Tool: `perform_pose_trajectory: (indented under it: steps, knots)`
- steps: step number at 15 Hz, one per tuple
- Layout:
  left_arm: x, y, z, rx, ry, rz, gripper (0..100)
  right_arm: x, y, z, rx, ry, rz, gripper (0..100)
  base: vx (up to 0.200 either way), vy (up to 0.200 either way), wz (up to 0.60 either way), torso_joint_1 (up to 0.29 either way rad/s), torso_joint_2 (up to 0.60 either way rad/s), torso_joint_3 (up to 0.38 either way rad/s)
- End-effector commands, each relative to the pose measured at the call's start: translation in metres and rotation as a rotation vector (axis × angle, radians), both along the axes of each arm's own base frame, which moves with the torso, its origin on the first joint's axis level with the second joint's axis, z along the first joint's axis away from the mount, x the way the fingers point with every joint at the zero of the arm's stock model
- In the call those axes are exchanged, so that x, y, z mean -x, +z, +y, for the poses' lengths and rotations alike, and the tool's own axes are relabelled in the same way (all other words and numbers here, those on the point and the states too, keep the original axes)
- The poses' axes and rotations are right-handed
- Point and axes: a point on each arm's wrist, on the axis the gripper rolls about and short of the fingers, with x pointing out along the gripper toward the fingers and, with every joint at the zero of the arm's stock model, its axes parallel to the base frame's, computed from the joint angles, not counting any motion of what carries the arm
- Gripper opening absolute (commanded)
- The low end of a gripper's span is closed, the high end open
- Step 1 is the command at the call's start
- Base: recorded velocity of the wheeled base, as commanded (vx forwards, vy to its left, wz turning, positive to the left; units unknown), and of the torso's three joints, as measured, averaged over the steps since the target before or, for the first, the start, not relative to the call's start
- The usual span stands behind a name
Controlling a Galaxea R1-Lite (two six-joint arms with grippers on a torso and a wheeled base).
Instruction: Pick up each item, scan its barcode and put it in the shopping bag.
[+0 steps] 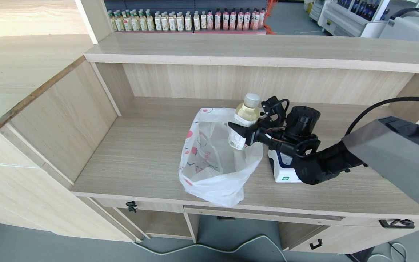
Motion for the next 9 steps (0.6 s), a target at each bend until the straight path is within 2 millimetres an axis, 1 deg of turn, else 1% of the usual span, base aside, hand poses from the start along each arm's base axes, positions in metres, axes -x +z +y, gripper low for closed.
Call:
perform_pose_trajectory:
  steps: [1, 3, 7, 9]
  knots:
    - [0.0, 0.0, 0.0, 0.0, 0.002, -0.001, 100, -0.011, -0.007, 0.007, -0.003, 0.015, -0.013, 0, 0.0, 0.0, 0.0, 0.0, 0.0, 0.0]
    - [0.0, 0.0, 0.0, 0.0, 0.002, -0.001, 100, -0.014, -0.011, 0.011, 0.006, 0.051, -0.012, 0, 0.0, 0.0, 0.0, 0.0, 0.0, 0.0]
    - [0.0, 0.0, 0.0, 0.0, 0.002, -0.001, 100, -0.028, -0.021, 0.018, 0.004, 0.075, -0.031, 0, 0.0, 0.0, 0.0, 0.0, 0.0, 0.0]
    - [0.0, 0.0, 0.0, 0.0, 0.0, -0.001, 100, -0.03, -0.032, 0.021, 0.017, 0.079, -0.022, 0, 0.0, 0.0, 0.0, 0.0, 0.0, 0.0]
